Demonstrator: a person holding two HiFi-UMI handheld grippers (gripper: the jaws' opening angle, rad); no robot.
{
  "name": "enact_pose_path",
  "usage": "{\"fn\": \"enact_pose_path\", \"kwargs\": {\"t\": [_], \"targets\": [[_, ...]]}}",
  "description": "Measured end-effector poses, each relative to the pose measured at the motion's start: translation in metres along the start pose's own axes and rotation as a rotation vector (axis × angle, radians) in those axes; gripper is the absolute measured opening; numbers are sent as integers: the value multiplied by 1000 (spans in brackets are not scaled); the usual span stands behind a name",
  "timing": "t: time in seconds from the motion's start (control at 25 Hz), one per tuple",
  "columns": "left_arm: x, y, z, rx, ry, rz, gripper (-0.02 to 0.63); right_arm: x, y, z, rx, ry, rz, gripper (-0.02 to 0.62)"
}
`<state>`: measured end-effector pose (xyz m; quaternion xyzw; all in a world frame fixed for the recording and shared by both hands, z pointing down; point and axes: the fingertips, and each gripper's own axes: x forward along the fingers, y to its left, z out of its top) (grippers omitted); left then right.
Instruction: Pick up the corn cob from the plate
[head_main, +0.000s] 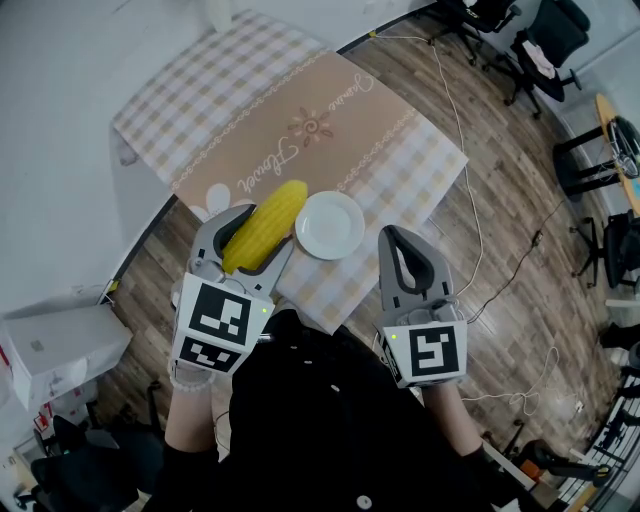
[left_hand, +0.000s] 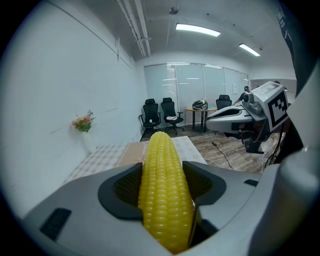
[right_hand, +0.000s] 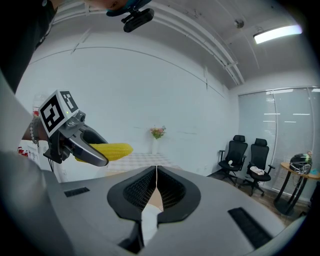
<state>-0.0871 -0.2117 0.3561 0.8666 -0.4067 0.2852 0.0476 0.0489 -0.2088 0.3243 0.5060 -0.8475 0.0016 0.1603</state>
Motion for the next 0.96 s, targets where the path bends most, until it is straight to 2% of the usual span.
{"fn": "enact_pose_path", "kwargs": {"t": [0.28, 0.44, 0.64, 0.96], "targets": [[2, 2, 3, 5, -4, -3, 258, 2, 0, 0, 0, 5, 4, 44], [3, 3, 2, 5, -1, -6, 258, 4, -4, 0, 12, 34, -21, 44], [4, 5, 3, 5, -1, -10, 258, 6, 3, 0, -10, 31, 21, 44], [6, 5, 3, 3, -3, -14, 258, 8, 4, -2, -15, 37, 24, 43]]}}
